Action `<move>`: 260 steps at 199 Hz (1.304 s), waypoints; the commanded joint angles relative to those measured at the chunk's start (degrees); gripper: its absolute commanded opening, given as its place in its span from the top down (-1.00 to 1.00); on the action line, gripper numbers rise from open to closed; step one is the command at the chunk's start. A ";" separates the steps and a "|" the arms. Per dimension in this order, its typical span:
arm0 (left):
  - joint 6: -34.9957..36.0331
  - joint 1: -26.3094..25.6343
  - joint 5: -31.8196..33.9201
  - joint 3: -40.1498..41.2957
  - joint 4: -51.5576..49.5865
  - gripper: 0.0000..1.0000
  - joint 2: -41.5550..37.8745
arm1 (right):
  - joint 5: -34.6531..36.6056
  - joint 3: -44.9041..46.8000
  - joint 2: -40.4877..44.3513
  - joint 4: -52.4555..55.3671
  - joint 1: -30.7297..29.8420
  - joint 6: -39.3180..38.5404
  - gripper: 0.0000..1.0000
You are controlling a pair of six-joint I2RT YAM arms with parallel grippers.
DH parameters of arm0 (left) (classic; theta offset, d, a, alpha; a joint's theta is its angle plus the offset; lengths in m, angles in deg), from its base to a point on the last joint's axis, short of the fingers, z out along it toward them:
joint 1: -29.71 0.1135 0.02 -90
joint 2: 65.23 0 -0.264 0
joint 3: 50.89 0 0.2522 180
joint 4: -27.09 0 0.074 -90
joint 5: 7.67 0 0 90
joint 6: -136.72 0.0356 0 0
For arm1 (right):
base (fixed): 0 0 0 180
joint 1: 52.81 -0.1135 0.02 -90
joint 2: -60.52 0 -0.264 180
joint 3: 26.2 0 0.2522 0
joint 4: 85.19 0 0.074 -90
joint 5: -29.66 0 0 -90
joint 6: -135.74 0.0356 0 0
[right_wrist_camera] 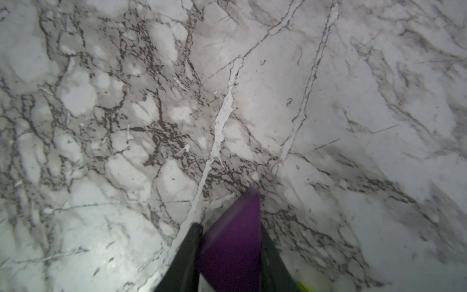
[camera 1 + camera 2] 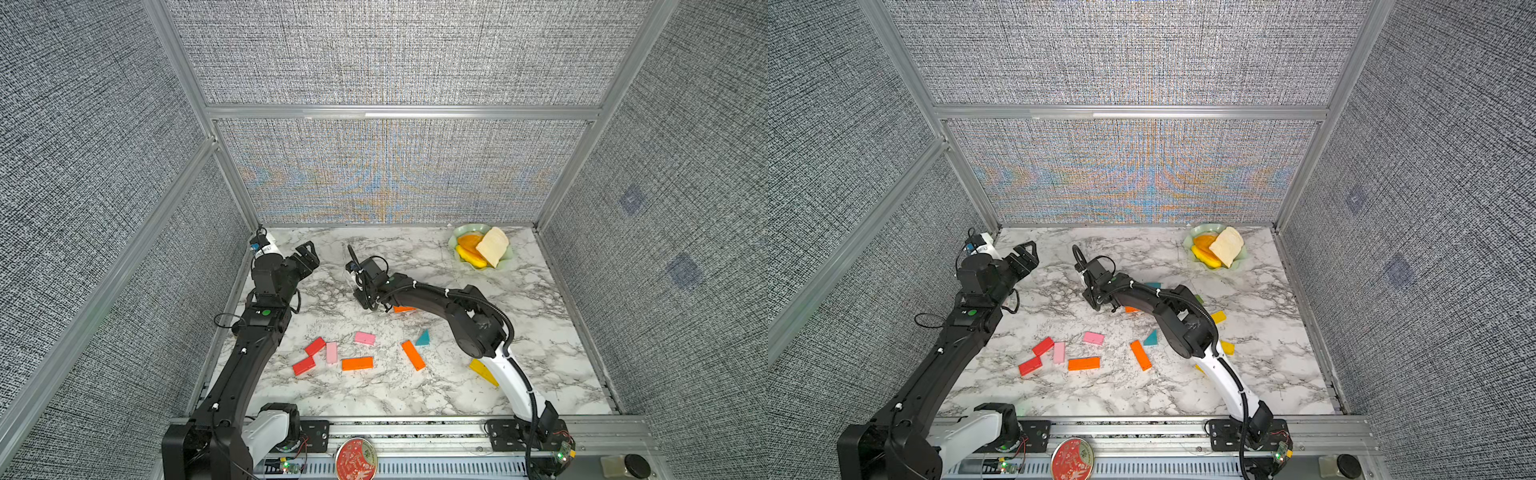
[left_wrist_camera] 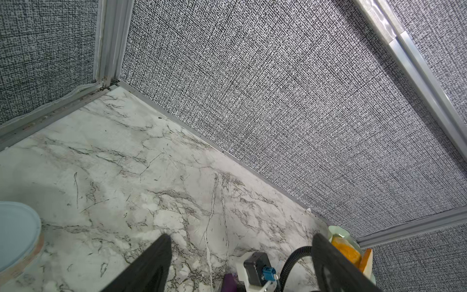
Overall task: Assemble a carrot with building blocks
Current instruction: Move the building block to the center of the board, then assemble the building block at the center of the board.
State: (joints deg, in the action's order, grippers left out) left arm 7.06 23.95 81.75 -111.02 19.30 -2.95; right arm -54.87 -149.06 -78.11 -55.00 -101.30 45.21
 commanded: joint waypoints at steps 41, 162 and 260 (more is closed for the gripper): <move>-0.07 0.09 -0.56 0.04 1.58 -0.75 -0.03 | -0.37 -0.15 1.03 4.83 -0.20 -1.50 0.20; -0.16 0.11 -1.06 0.06 1.70 -0.75 -0.34 | 2.44 2.83 11.55 7.75 0.04 -2.28 -0.01; -0.34 0.05 -7.31 1.61 6.15 -0.76 1.43 | 3.31 10.67 14.08 9.90 3.79 1.84 0.70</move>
State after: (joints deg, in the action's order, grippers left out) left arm 6.65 23.95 77.16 -109.03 22.67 -2.25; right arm -50.61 -138.75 -63.55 -46.78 -97.83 46.12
